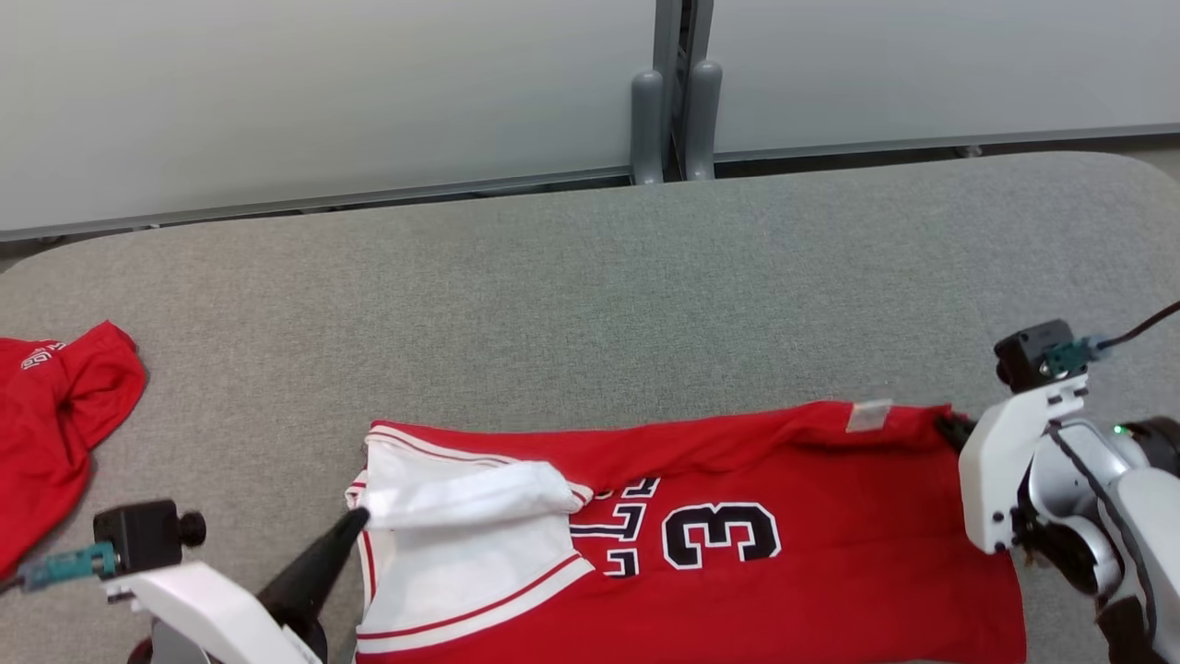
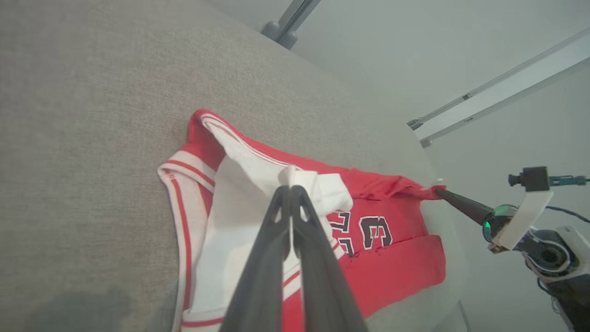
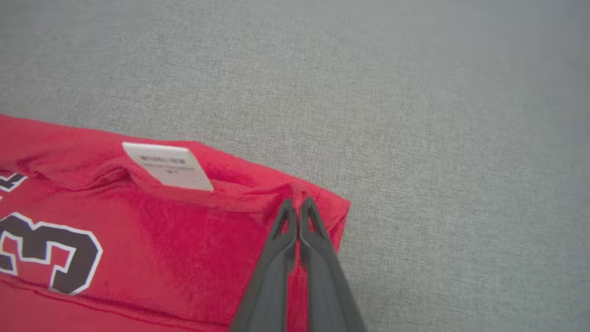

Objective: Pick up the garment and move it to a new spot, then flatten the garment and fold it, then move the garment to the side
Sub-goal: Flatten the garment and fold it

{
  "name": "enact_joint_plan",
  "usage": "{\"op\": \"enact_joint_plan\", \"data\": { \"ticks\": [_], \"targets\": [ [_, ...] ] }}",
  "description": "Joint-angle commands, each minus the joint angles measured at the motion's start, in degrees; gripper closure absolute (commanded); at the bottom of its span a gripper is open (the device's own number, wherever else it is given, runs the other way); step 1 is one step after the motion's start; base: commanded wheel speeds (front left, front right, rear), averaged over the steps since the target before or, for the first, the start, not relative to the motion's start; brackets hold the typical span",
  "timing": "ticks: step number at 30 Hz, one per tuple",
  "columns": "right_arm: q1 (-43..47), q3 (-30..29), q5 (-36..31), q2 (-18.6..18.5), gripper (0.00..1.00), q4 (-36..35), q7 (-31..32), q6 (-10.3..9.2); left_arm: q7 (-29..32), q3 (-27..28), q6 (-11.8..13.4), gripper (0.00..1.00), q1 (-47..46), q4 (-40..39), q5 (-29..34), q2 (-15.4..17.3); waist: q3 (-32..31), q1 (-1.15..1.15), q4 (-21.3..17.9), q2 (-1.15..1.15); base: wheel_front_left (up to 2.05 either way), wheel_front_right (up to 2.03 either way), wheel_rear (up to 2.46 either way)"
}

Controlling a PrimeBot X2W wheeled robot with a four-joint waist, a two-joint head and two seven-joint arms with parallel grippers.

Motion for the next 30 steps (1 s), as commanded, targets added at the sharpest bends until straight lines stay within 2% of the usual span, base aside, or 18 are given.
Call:
{"op": "enact_joint_plan", "data": {
  "ticks": [1,6,12,23,28,29,30],
  "targets": [
    [1.97,0.09,0.34,-0.82,1.00,-1.59,1.33,0.01,-0.48,0.45,0.83,1.00,1.97,-1.85,-0.71,0.60,-0.48,0.00,0.42,0.00,0.00,0.00,0.00],
    [5.64,1.35,-0.03,-4.41,1.00,-6.41,5.41,0.00,-2.61,1.18,2.31,1.00,6.73,-5.40,-2.27,-0.27,-1.13,0.00,1.07,0.00,0.00,0.00,0.00],
    [8.19,-0.48,-3.18,-7.64,1.00,-9.75,8.69,0.00,-6.11,2.90,2.32,1.00,10.13,-7.09,-4.09,-2.36,-1.78,0.00,1.90,0.00,0.00,0.00,0.00],
    [10.69,-2.42,-5.01,-6.65,1.00,-11.18,10.75,0.00,-7.17,2.14,1.90,1.00,12.58,-6.00,-5.09,-4.30,-1.69,0.00,3.20,0.00,0.00,0.00,0.00],
    [11.91,-4.47,-6.00,-6.29,1.00,-10.66,12.39,0.00,-7.55,0.86,3.02,1.00,13.59,-3.35,-3.12,-4.18,-1.72,0.00,3.61,0.00,0.00,0.00,0.00],
    [12.17,-4.40,-6.12,-5.99,0.88,-10.59,12.69,0.00,-7.69,0.55,3.27,1.00,13.28,-2.74,-2.49,-4.36,-1.72,0.00,3.62,0.00,0.00,0.00,0.00],
    [12.36,-4.41,-6.16,-5.80,0.69,-10.65,12.83,0.00,-8.11,0.15,3.33,1.00,12.79,-2.04,-1.70,-4.45,-1.74,0.00,3.63,0.00,0.00,0.00,0.00]
  ]
}}
